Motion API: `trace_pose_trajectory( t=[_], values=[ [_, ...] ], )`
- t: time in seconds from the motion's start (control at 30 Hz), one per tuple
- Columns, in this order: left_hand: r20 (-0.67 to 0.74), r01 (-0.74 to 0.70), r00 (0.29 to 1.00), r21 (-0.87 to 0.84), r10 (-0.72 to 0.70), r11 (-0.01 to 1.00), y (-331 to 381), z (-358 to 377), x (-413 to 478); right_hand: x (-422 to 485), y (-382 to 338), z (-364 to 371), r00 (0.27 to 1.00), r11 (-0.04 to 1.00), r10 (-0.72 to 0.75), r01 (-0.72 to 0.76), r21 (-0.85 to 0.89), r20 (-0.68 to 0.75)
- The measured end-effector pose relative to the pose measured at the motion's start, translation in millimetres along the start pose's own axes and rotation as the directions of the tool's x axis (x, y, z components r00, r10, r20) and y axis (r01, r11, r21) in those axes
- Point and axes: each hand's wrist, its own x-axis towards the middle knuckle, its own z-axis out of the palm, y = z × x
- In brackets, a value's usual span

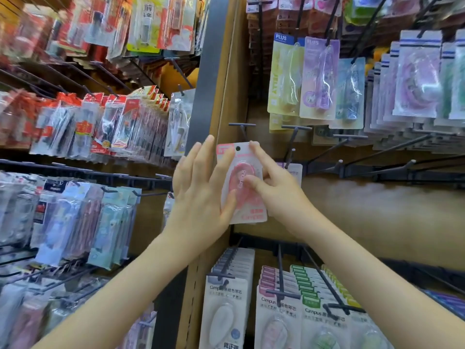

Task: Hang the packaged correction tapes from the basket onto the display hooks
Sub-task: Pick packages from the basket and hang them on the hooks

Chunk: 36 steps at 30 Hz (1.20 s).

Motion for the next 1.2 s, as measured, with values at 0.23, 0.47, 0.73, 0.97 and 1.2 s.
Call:
trace_pose_trajectory(
  t=[0.23, 0.47, 0.73, 0.97, 1.2],
  values=[
    [0.060, -0.098, 0.994, 0.136, 0.091, 0.986, -21, 4, 0, -2, -5, 12, 0.996, 0.997, 0.006, -0.013, -0.071, -0.088],
    [0.096, -0.186, 0.980, 0.154, 0.173, 0.970, -21, 5, 6, -6, -5, 12, 0.985, 0.996, 0.052, -0.062, -0.059, -0.164],
    [0.077, -0.250, 0.968, 0.150, 0.241, 0.957, -20, 5, 10, 2, -4, 17, 0.973, 0.983, 0.133, -0.153, -0.097, -0.189],
    [0.235, -0.325, 0.936, 0.287, 0.263, 0.901, -23, 10, 14, 11, 0, 21, 0.960, 0.872, 0.219, -0.272, -0.407, -0.173],
    [0.320, -0.329, 0.924, 0.383, 0.210, 0.863, -18, 2, 12, 3, 13, 31, 0.969, 0.826, 0.172, -0.239, -0.510, -0.177]
  ],
)
